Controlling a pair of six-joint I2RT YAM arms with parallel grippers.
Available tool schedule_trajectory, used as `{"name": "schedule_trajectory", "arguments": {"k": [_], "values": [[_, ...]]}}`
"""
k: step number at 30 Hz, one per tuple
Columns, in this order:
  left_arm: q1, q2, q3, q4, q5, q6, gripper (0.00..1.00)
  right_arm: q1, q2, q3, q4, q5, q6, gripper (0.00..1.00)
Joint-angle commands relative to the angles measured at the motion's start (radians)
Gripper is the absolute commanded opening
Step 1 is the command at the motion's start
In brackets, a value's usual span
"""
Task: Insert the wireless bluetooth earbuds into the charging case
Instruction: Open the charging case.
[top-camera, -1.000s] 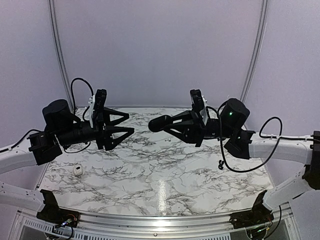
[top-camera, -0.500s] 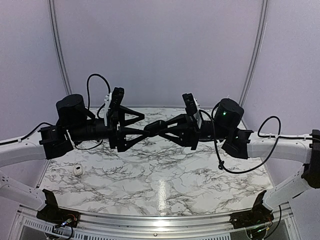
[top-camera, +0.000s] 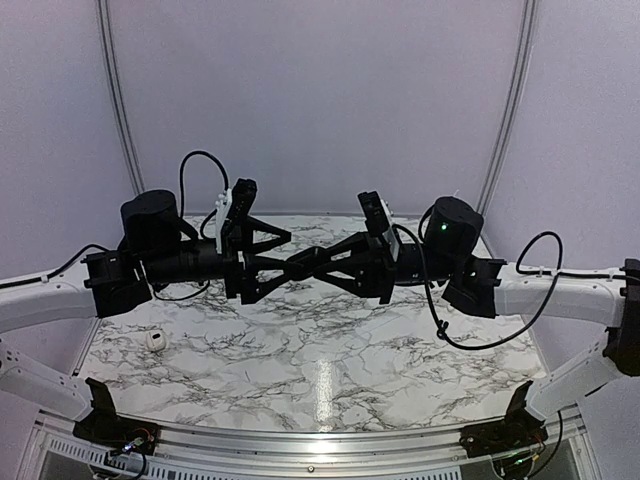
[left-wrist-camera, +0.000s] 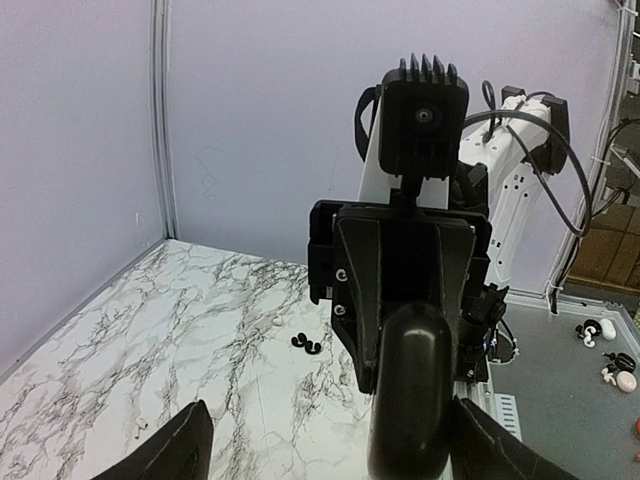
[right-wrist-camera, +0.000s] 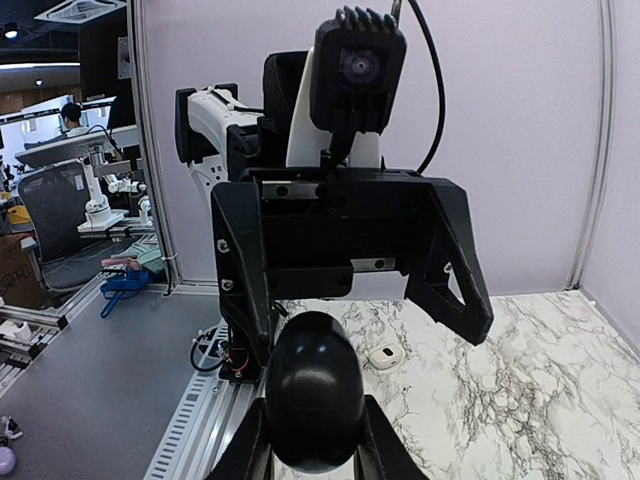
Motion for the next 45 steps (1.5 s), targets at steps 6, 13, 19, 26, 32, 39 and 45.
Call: {"name": "schedule_trajectory", "arguments": {"k": [6, 13, 19, 26, 32, 39, 45], "values": [[-0.003, -0.007, 0.053, -0.037, -0.039, 0.009, 0.81, 0.011, -0.006, 0.042, -0.039, 0.002, -0.037, 0.0], [-0.001, -0.024, 0.057, -0.037, -0.059, 0.002, 0.79, 0.012, -0.017, 0.028, -0.044, -0.002, -0.044, 0.0], [0.008, -0.031, 0.055, -0.037, -0.079, 0.004, 0.77, 0.011, -0.022, 0.026, -0.05, -0.007, -0.047, 0.0], [0.017, -0.033, 0.056, -0.039, -0.088, -0.001, 0.76, 0.012, -0.022, 0.023, -0.045, -0.015, -0.043, 0.0], [0.037, -0.041, 0.053, -0.039, -0.097, -0.015, 0.76, 0.012, -0.021, 0.01, -0.028, -0.018, -0.033, 0.0], [0.055, -0.053, 0.048, -0.039, -0.104, -0.025, 0.77, 0.006, -0.014, -0.009, 0.009, -0.014, 0.006, 0.0], [0.098, -0.108, 0.019, -0.037, -0.119, -0.04, 0.81, -0.029, -0.004, -0.044, 0.11, -0.024, 0.103, 0.0]]}}
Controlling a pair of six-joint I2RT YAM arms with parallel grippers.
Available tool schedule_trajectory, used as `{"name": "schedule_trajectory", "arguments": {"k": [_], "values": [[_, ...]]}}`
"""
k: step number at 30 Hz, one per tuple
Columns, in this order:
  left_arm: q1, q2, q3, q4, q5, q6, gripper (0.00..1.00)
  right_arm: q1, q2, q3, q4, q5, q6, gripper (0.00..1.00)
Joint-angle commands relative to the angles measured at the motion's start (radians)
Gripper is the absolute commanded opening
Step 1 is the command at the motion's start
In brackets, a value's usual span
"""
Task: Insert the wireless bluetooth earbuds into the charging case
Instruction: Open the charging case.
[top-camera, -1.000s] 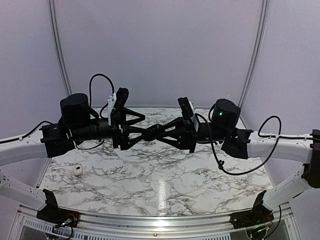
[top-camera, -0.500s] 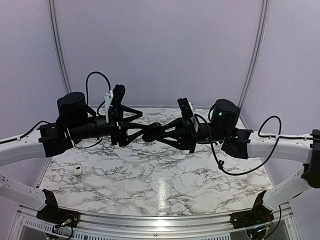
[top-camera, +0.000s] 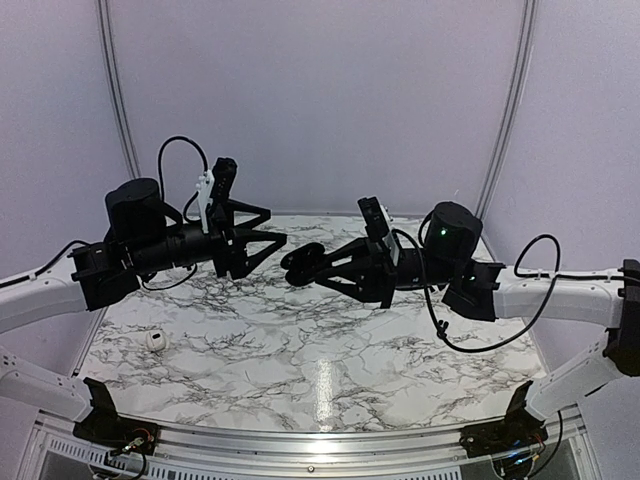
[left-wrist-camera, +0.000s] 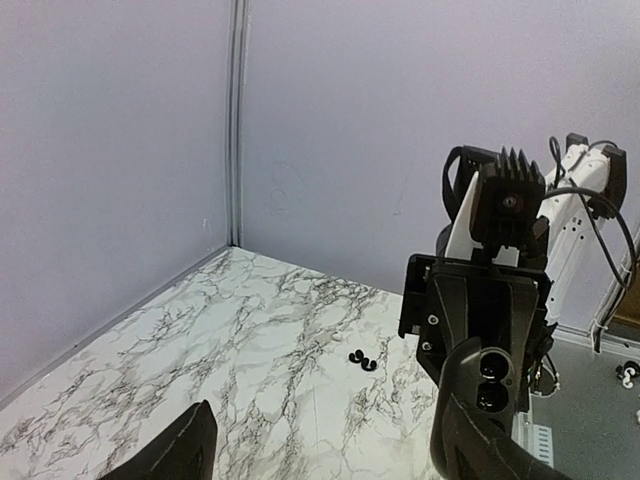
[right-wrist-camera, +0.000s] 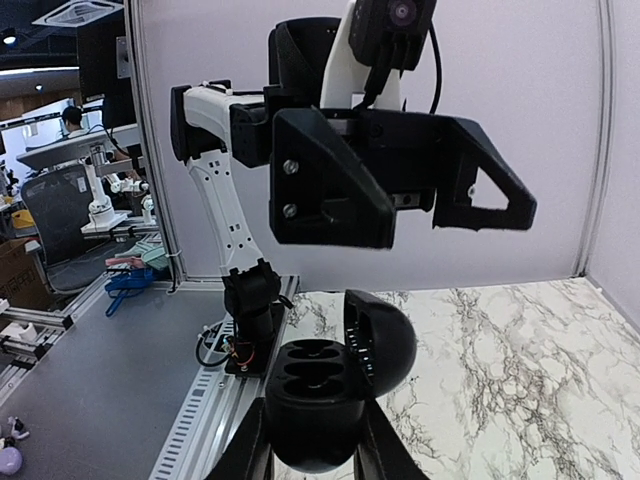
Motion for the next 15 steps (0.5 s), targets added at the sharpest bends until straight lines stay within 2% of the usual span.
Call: {"name": "schedule_trajectory", "arguments": {"k": [1, 11, 15], "values": [[0.037, -0.078, -0.015, 0.007, -0.022, -0.017, 0.82, -0.029, -0.002, -0.018, 0.109, -0.013, 0.09, 0.0], [0.064, -0.16, -0.095, 0.06, -0.029, -0.004, 0.86, -0.067, 0.007, -0.021, 0.322, 0.04, 0.202, 0.0], [0.063, -0.171, -0.124, 0.091, 0.031, 0.022, 0.87, -0.072, 0.024, -0.015, 0.386, 0.04, 0.238, 0.0]]}}
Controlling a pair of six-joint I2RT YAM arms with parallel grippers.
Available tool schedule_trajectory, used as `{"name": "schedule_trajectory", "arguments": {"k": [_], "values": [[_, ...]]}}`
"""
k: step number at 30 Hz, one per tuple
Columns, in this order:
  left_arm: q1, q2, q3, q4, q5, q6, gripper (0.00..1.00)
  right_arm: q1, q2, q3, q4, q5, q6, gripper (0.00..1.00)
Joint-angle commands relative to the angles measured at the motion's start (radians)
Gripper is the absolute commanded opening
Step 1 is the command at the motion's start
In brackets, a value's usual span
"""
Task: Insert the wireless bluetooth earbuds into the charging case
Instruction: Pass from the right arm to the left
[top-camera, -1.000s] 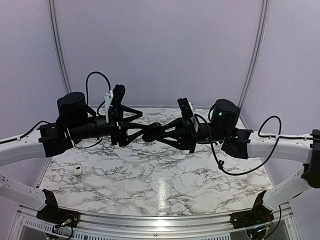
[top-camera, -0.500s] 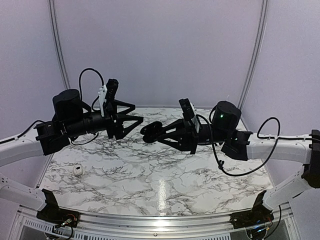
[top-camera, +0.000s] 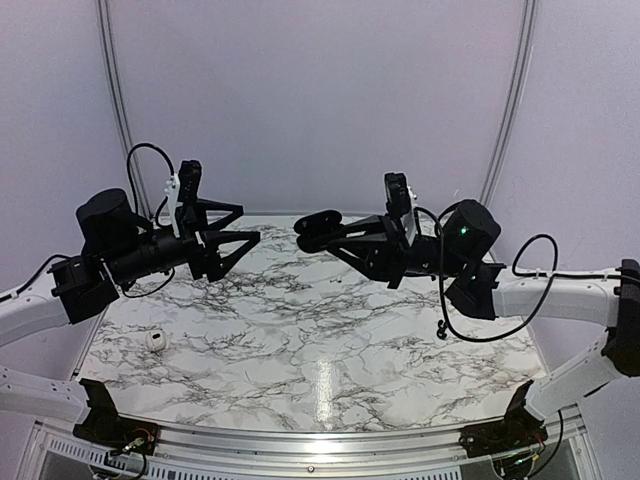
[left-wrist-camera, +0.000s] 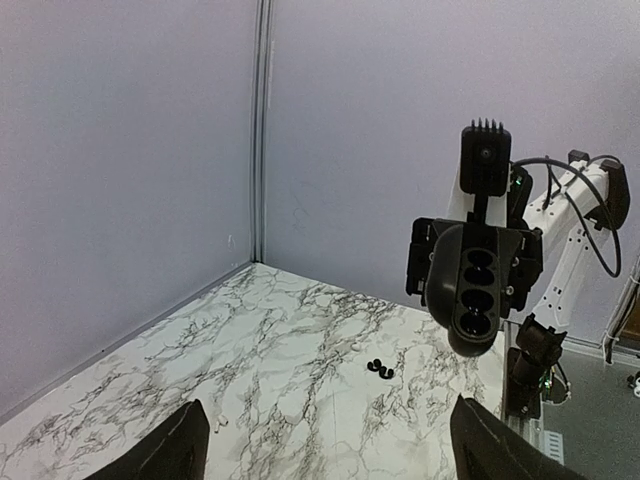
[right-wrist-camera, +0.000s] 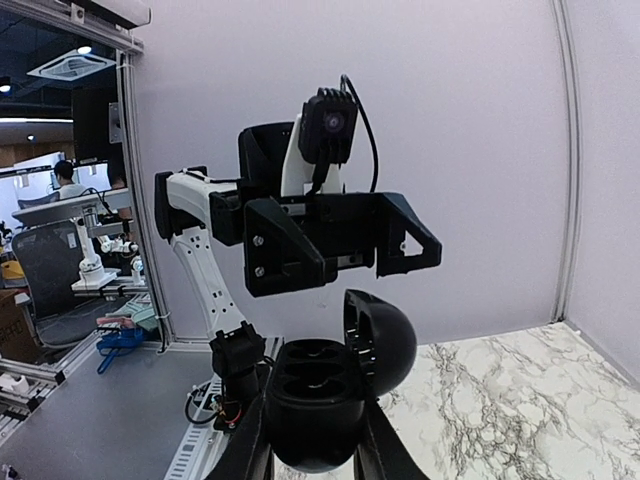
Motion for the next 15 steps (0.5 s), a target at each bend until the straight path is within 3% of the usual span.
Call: {"name": "schedule_trajectory", "arguments": {"k": [1, 15], "values": [[0.006, -0.023, -0.026, 0.066, 0.072, 0.04, 0.87, -0.018, 0.024, 0.022, 0.139, 0.015, 0.068, 0.0], [-0.079, 0.07, -0.007, 0.129, 0.141, 0.124, 0.84, -0.006, 0.051, 0.053, 0.224, 0.022, 0.101, 0.0]]}}
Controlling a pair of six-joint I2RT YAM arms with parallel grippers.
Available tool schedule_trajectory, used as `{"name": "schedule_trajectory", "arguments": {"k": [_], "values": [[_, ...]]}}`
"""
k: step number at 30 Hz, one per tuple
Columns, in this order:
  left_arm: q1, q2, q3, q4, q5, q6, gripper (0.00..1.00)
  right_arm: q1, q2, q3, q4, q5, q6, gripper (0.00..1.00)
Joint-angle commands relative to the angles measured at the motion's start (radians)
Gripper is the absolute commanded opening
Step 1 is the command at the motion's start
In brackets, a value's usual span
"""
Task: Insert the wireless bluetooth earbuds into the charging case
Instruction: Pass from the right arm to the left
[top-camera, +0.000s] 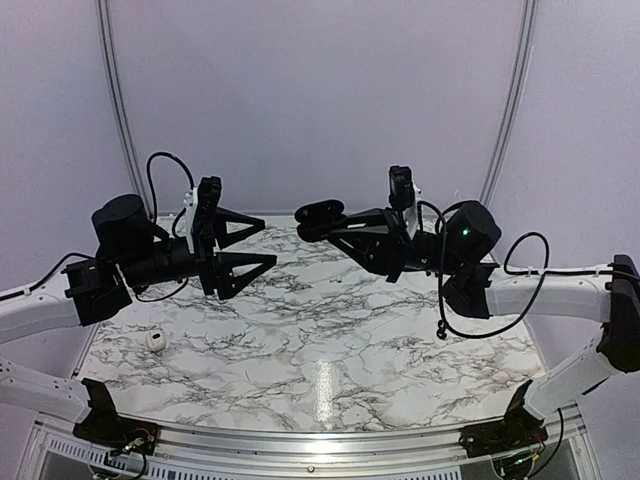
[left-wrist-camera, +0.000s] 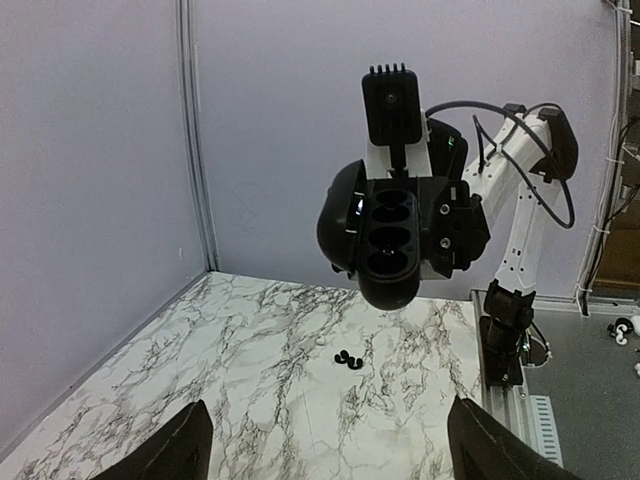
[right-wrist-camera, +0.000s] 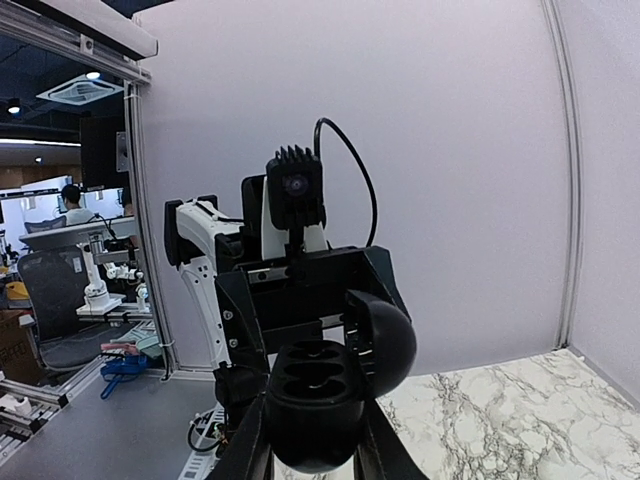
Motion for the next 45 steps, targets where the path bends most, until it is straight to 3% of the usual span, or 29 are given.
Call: {"name": "schedule_trajectory", "arguments": {"k": [1, 13, 26, 45], "values": [[-0.04, 0.026, 0.015, 0.075, 0.017, 0.02, 0.83, 0.01, 0.001, 0.043, 0.06, 0.024, 0.001, 0.0], [-0.1, 0.051, 0.002, 0.208, -0.021, 0.018, 0.68, 0.059, 0.017, 0.023, 0.164, 0.062, 0.014, 0.0], [-0.126, 0.09, 0.033, 0.241, -0.004, -0.018, 0.56, 0.114, 0.079, 0.025, 0.263, 0.097, 0.026, 0.0], [-0.133, 0.113, 0.041, 0.328, 0.009, -0.094, 0.47, 0.14, 0.118, 0.011, 0.347, 0.14, 0.036, 0.0]]}}
